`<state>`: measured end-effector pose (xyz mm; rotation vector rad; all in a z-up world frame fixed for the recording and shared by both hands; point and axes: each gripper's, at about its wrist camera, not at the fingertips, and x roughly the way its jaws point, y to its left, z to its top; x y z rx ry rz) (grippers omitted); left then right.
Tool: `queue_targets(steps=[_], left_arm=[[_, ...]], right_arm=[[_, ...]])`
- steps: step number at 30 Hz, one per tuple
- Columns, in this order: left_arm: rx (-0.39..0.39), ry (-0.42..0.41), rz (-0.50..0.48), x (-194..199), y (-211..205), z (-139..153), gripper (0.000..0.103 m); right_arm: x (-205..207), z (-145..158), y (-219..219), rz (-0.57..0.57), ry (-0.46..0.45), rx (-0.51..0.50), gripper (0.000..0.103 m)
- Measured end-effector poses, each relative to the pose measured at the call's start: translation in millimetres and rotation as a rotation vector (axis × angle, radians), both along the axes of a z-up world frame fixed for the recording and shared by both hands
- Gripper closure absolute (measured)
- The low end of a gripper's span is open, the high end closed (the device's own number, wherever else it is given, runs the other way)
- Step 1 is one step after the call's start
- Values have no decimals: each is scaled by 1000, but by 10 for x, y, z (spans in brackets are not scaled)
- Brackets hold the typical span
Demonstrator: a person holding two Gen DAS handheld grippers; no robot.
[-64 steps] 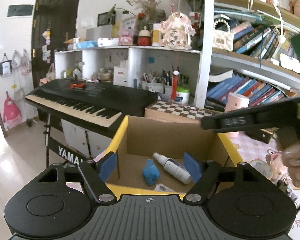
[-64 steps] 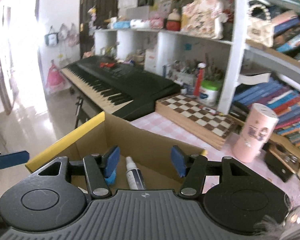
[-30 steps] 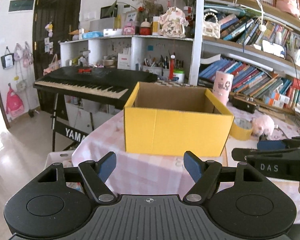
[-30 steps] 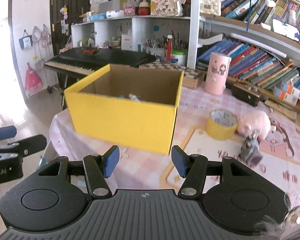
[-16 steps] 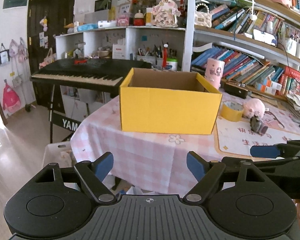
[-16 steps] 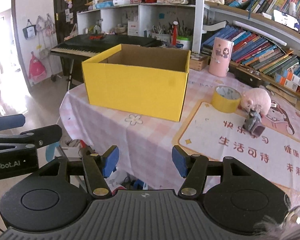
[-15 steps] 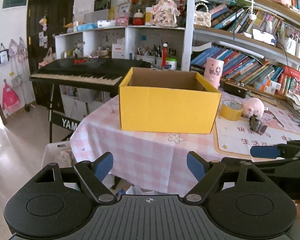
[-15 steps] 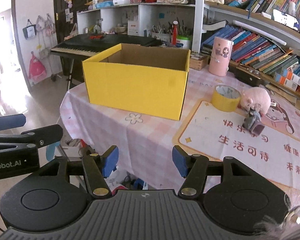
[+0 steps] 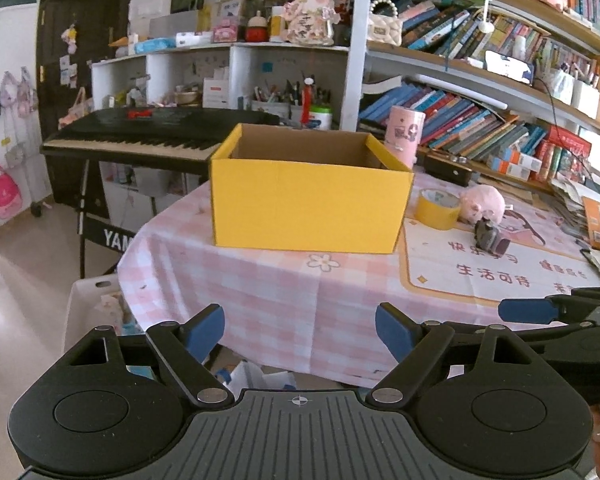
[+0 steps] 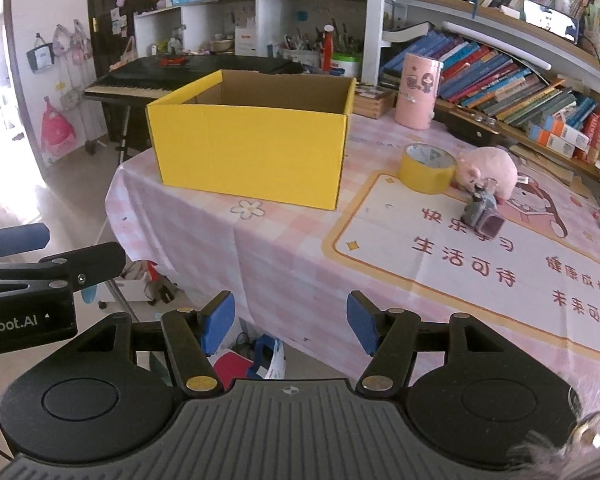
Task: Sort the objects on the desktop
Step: 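Move both open tools back over the toy car and tape roll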
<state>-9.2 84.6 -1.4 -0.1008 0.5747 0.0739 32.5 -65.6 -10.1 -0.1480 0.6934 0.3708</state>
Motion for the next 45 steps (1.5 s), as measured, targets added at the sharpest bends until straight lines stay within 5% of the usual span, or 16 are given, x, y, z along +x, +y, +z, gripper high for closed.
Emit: queue_targets(steps=[25, 45], left_arm=[[5, 32, -217, 401, -675, -76, 17], [21, 61, -282, 1079, -1315, -109, 17]], right_arm=[[89, -78, -753, -207, 35, -7, 40], [731, -97, -1406, -265, 68, -2, 40]])
